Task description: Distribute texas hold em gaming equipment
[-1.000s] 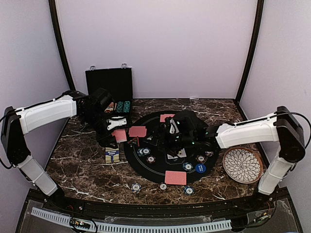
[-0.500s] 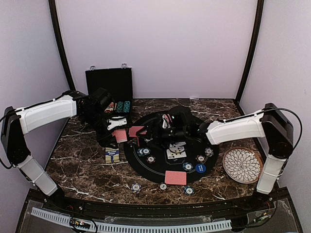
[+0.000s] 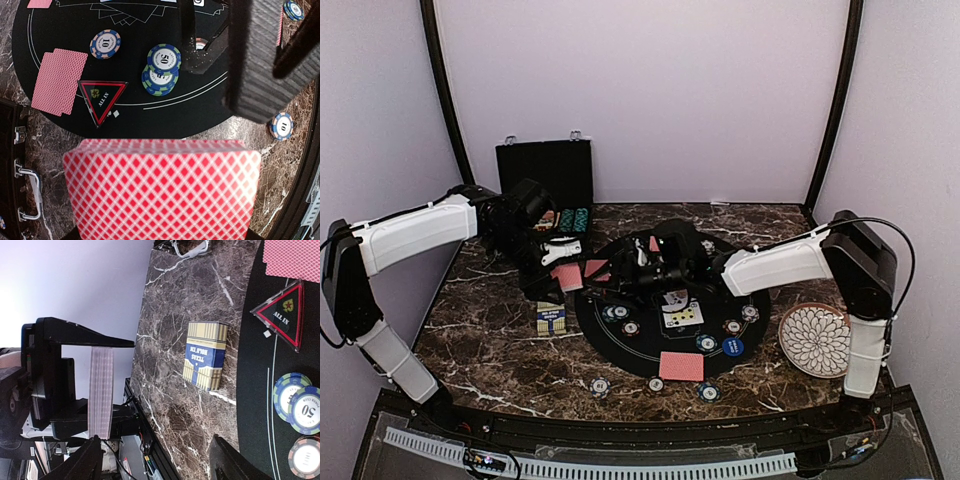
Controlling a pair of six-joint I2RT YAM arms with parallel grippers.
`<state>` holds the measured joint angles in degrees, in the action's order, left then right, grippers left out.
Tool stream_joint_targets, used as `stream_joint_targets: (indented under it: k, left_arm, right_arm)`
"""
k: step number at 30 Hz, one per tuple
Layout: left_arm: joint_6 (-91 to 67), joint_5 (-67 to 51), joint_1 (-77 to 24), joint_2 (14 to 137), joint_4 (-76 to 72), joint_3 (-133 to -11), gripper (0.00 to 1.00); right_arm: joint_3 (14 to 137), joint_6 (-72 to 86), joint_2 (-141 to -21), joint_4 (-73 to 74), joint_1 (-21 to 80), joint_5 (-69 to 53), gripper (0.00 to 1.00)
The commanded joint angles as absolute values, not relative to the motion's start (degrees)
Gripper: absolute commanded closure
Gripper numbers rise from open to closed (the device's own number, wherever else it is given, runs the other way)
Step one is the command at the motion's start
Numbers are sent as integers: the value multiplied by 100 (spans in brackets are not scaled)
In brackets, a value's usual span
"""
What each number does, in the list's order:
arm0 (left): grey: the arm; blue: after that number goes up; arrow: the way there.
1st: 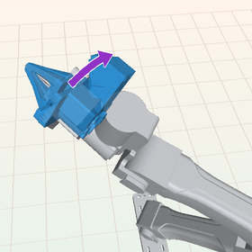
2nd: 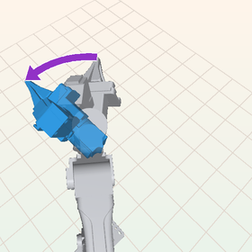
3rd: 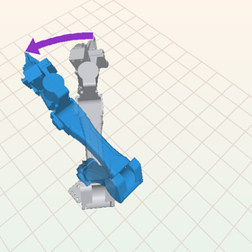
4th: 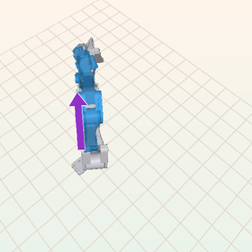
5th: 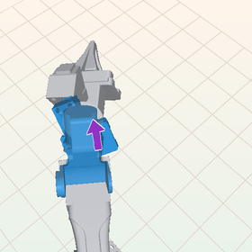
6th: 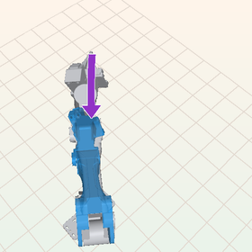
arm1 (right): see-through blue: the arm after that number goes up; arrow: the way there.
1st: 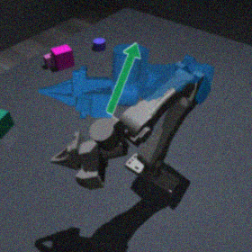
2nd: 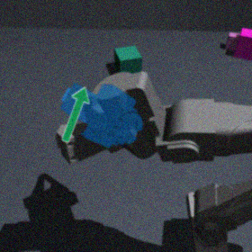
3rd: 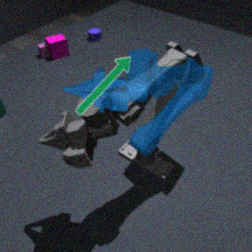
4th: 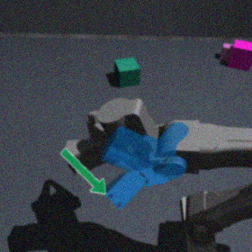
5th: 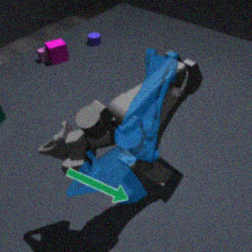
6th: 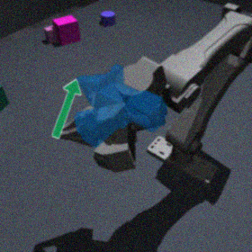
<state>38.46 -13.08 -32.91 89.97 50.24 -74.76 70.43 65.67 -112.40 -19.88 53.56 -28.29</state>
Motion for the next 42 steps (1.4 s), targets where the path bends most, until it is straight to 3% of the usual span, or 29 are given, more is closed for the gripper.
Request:
stream_joint_targets:
  k: [1,28,42]
  left_arm:
    - [3801,-1448,-3302,8823,5041,-7622,100]
    - [3781,-1454,-3304,8851,5045,-7630,100]
    - [3762,-1477,-3314,8876,5052,-7664,100]
  right_arm:
    - [7053,6732,-11297,-2653,5318,-3073,26]
    - [7638,7133,-11907,-3318,5357,-3375,27]
    - [8541,7326,-12595,-3265,5464,-3404,28]
